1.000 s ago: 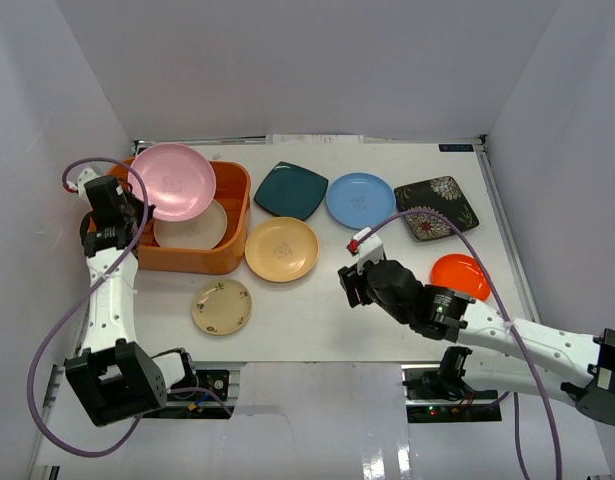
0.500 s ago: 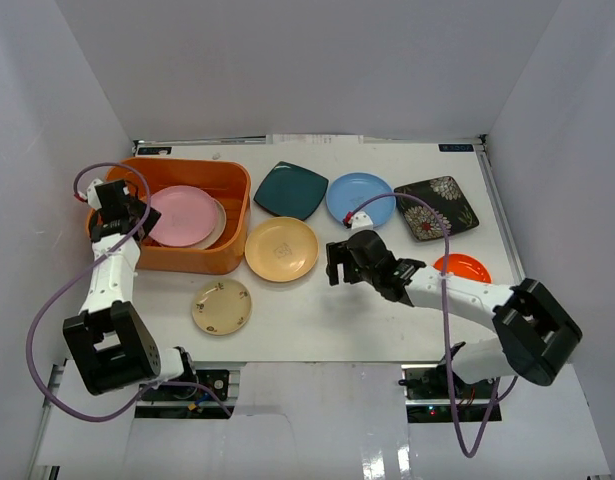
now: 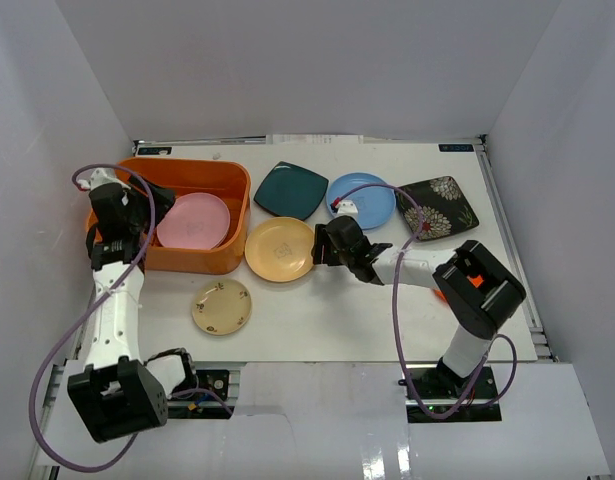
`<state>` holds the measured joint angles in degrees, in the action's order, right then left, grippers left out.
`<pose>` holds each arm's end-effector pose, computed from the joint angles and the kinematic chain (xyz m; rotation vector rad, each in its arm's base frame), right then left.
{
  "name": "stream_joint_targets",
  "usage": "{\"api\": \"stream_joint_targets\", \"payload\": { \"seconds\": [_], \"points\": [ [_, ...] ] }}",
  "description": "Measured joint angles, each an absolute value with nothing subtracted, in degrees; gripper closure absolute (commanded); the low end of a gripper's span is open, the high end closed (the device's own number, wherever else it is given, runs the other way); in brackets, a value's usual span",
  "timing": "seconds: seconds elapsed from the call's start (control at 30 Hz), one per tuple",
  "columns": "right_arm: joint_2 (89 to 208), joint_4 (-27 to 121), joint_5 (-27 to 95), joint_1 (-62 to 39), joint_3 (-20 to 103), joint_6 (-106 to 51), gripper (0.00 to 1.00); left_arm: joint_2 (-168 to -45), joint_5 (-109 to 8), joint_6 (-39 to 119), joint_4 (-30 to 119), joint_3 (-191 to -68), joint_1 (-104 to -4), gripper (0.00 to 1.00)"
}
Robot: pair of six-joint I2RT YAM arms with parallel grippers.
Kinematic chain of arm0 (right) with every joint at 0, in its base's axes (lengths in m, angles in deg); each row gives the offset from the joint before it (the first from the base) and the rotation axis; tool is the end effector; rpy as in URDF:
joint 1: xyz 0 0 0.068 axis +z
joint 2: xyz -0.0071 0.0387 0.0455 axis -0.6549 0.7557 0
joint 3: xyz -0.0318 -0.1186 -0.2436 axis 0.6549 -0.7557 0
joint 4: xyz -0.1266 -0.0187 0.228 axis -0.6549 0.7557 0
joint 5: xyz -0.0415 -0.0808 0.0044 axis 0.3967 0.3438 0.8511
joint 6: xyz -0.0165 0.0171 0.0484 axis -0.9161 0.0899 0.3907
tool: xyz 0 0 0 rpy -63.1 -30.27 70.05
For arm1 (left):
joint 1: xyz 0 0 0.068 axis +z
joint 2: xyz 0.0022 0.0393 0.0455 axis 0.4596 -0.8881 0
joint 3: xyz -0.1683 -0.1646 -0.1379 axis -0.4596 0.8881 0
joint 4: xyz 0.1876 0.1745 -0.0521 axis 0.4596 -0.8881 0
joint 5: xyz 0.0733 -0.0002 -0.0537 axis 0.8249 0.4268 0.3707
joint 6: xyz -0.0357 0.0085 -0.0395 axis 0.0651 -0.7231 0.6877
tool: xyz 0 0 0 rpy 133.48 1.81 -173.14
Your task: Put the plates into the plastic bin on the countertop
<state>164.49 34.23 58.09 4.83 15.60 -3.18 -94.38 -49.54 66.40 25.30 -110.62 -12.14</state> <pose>0.2527 0.2451 0.1742 -0.1147 2.1853 0.4673 0.2414 0.0609 0.3184 -0.8501 1.8698 -0.3804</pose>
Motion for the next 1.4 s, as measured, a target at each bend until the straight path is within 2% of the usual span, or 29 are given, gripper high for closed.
{"api": "stream_joint_targets", "payload": {
  "seconds": [0.13, 0.23, 0.3, 0.4, 0.47, 0.6, 0.83, 0.97, 1.2, 1.23, 1.27, 1.3, 1.4],
  "points": [
    [167.2, 33.2, 58.7, 4.1, 15.9, -1.7, 0.49, -90.2, -54.7, 64.5, 26.5, -110.4, -17.9, 0.32],
    [168.4, 31.7, 58.7, 3.6, 16.0, -0.6, 0.64, -88.8, -58.1, 61.7, 25.6, -110.4, -22.7, 0.33],
    [168.8, 31.1, 58.7, 3.4, 16.0, 0.1, 0.68, -88.4, -60.4, 59.7, 24.0, -110.4, -25.1, 0.34],
    [168.8, 30.8, 58.6, 3.3, 16.0, 0.4, 0.85, -88.0, -62.5, 57.1, 20.9, -110.5, -28.3, 0.34],
    [168.6, 30.1, 58.7, 3.3, 15.5, 0.8, 0.92, -88.0, -64.4, 55.2, 18.5, -110.6, -31.0, 0.34],
    [165.2, 29.4, 58.8, 3.3, 11.6, 1.1, 0.92, -88.2, -68.3, 51.2, 13.1, -111.1, -37.1, 0.27],
    [144.4, 32.1, 56.0, 1.3, -1.8, -1.7, 0.92, -84.6, -70.3, 50.0, 8.3, -107.1, -44.2, 0.25],
    [134.6, 34.8, 53.1, 0.2, -4.5, -3.0, 0.92, -82.4, -69.4, 53.4, 9.3, -102.1, -46.6, 0.25],
    [124.3, 39.0, 46.2, 0.2, -5.8, -4.9, 0.92, -87.7, -66.6, 59.2, 16.0, -99.1, -52.5, 0.26],
    [123.5, 39.5, 45.6, 0.2, -5.8, -5.0, 0.92, -88.4, -66.4, 59.6, 16.9, -99.1, -53.1, 0.27],
    [122.8, 40.0, 45.0, 0.2, -5.8, -5.2, 0.92, -89.3, -66.0, 59.9, 18.0, -99.1, -53.8, 0.34],
    [122.3, 40.3, 44.5, 0.2, -5.8, -5.4, 0.92, -90.5, -65.5, 60.3, 18.9, -99.2, -54.3, 0.55],
    [121.7, 40.8, 42.9, 0.2, -5.8, -6.2, 0.92, -93.8, -64.1, 61.3, 20.8, -99.2, -56.3, 0.89]
  ]
}}
